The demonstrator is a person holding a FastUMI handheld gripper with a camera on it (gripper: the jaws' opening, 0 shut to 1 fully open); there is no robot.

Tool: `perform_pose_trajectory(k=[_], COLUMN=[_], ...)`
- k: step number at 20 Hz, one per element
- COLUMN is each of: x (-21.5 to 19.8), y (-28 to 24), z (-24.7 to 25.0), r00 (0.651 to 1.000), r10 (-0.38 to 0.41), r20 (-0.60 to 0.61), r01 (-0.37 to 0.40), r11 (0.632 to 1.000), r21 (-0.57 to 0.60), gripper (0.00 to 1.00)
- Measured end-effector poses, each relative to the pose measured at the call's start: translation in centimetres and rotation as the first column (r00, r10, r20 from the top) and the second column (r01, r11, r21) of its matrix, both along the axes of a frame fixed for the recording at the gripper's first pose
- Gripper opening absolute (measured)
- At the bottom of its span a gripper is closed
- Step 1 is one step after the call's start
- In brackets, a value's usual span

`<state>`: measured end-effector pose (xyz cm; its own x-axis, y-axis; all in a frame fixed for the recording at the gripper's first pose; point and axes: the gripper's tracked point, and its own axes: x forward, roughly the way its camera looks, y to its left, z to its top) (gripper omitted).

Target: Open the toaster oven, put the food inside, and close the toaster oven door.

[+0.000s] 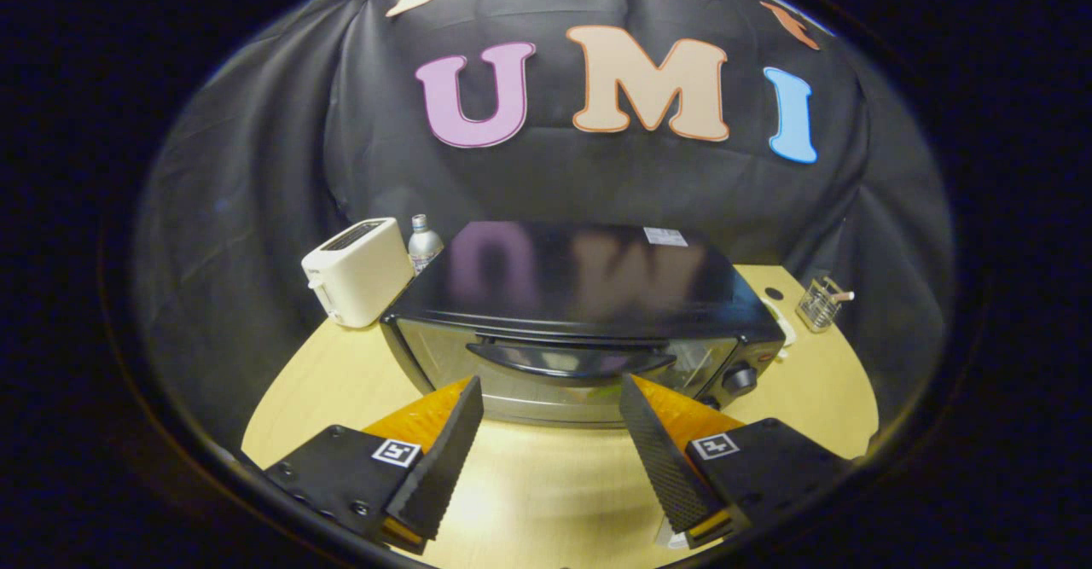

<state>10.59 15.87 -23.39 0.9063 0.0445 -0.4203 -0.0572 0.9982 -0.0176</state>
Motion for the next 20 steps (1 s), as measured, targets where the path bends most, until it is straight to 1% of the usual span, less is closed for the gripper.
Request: perform_pose_trajectory(k=[3, 7, 9, 11, 13, 15, 20], x=[-1.7, -4.2, -5.9, -7.2, -8.4, -9.5, -10.3], y=[-1.2, -2.1, -3.3, -3.5, -3.7, -4.4, -6.7], z=[3.6, 10.1, 13.6, 15.7, 17.0, 17.8, 17.5], r00=[0.998, 0.987, 0.974, 0.963, 0.954, 0.947, 0.945], r10=[-0.021, -0.029, -0.019, 0.013, 0.045, 0.05, 0.042], r20=[0.057, 0.16, 0.226, 0.268, 0.297, 0.317, 0.325], r01=[0.023, 0.029, 0.021, -0.012, -0.05, -0.06, -0.055], r11=[0.999, 1.0, 1.0, 1.0, 0.999, 0.998, 0.998], r21=[-0.038, 0.001, -0.006, -0.004, 0.01, 0.023, 0.031], gripper=[1.0, 1.0, 1.0, 1.0, 1.0, 1.0, 1.0])
